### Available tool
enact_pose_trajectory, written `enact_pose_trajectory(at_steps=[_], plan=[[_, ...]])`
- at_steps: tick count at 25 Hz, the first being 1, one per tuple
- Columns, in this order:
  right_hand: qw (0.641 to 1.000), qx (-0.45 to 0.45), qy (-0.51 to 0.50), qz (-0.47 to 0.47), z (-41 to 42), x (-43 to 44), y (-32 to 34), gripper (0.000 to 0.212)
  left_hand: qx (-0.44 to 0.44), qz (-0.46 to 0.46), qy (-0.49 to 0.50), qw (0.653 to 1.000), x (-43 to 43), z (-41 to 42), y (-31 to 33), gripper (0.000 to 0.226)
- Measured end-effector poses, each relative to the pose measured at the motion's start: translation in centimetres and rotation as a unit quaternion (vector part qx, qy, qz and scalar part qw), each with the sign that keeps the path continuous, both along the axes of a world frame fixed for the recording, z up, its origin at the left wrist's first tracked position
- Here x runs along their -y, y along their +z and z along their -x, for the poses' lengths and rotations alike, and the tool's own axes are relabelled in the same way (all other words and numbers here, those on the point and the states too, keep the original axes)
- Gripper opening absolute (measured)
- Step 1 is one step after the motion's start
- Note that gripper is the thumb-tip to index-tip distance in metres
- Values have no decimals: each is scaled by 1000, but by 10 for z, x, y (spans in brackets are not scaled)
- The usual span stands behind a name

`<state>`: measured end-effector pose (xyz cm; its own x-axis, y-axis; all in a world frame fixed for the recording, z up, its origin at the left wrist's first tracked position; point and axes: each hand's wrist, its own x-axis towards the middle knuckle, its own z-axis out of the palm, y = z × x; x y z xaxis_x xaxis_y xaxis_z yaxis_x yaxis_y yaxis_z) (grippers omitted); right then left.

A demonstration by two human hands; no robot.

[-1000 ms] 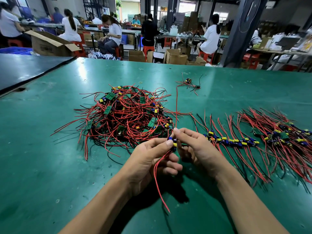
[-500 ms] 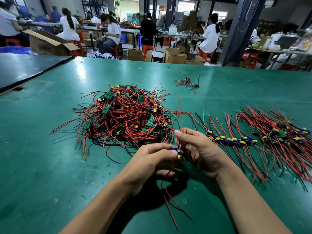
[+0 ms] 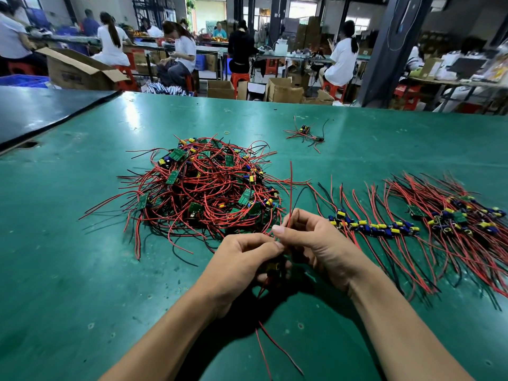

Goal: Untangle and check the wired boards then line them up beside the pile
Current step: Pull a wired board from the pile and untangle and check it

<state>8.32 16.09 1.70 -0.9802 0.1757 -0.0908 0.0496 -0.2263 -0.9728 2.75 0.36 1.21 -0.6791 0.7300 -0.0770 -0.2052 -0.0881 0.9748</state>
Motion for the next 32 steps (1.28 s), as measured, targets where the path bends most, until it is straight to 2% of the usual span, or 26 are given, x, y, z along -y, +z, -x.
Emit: enact_pose_trajectory(at_steps=[4, 6, 11, 13, 15, 17, 18, 22, 25, 32], plan=[[998, 17, 31, -57, 0, 5, -5, 27, 3, -4, -1, 1000, 0, 2, -1, 15], [995, 8, 56, -83, 0, 10, -5, 33, 12, -10, -2, 1000, 0, 3, -1, 14], [994, 2, 80, -78, 2, 14, -10, 38, 28, 5, 13, 1000, 0, 5, -3, 23], [994, -1, 50, -92, 3, 12, -10, 38, 41, 11, 15, 999, 1, 6, -2, 24], [984, -12, -10, -176, 4, 8, -8, 36, 49, 15, 6, 999, 1, 7, -1, 22], [960, -25, -79, -268, 5, 3, -6, 38, 34, 24, -6, 999, 1, 7, 0, 20], [951, -32, -112, -286, 5, 1, -5, 39, 25, 28, -11, 999, 2, 7, 0, 19], [930, -48, -215, -293, 6, -10, -11, 40, 8, 34, -24, 999, 2, 5, 1, 18], [937, -55, -229, -257, 8, -7, -11, 43, 1, 39, -23, 999, 1, 5, 2, 18], [951, -72, -260, -153, 11, -11, -14, 32, 4, 47, -22, 999, 4, 4, 5, 19]])
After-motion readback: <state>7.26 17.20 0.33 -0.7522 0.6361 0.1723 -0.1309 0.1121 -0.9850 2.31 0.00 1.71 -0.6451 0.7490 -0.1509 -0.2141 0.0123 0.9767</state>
